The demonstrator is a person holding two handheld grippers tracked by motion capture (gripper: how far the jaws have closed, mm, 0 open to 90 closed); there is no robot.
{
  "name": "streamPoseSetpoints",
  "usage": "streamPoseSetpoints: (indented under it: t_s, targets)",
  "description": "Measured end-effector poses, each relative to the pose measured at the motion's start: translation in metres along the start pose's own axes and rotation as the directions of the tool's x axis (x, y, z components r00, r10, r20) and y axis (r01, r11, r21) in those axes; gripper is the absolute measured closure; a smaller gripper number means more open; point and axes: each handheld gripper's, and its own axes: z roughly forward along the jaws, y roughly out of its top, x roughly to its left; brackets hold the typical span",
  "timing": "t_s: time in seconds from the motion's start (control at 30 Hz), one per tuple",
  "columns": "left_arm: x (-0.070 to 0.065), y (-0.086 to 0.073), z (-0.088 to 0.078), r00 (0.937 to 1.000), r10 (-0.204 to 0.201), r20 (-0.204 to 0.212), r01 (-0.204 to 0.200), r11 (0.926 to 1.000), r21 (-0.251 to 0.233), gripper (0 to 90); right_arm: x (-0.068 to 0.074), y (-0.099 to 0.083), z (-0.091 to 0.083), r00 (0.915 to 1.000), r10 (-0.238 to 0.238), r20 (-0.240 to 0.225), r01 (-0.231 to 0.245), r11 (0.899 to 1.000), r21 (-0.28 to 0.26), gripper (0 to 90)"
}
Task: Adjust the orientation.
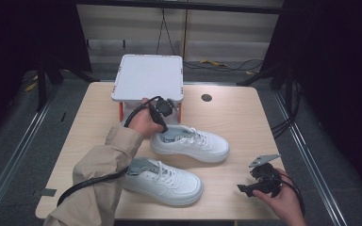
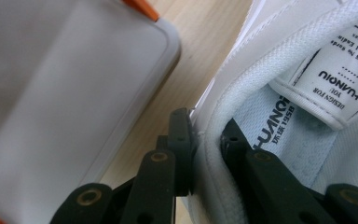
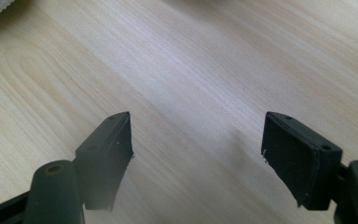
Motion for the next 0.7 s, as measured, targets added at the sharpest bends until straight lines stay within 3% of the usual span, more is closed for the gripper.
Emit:
streamPoseSetpoints:
  t_s: [0.3, 0.5, 0.7]
  targets:
    - [0.019, -0.016, -0.018, 0.9992, -0.037, -0.014, 0.037, 0.9992, -0.016, 79.0, 0.0, 0.0, 0.0, 1.0, -0.005, -0.002, 0.005, 1.0, -0.005, 24.6]
    - [0.034, -0.037, -0.027, 0.9964, -0.074, -0.041, 0.074, 0.9972, -0.003, 79.0, 0.002, 0.001, 0.0, 1.0, -0.01, 0.0, 0.01, 1.0, -0.004, 24.7]
    - [0.047, -0.056, -0.019, 0.9948, -0.077, -0.067, 0.08, 0.9962, 0.035, 78.2, 0.003, 0.002, 0.002, 0.9999, -0.016, -0.002, 0.016, 1.0, 0.002, 24.6]
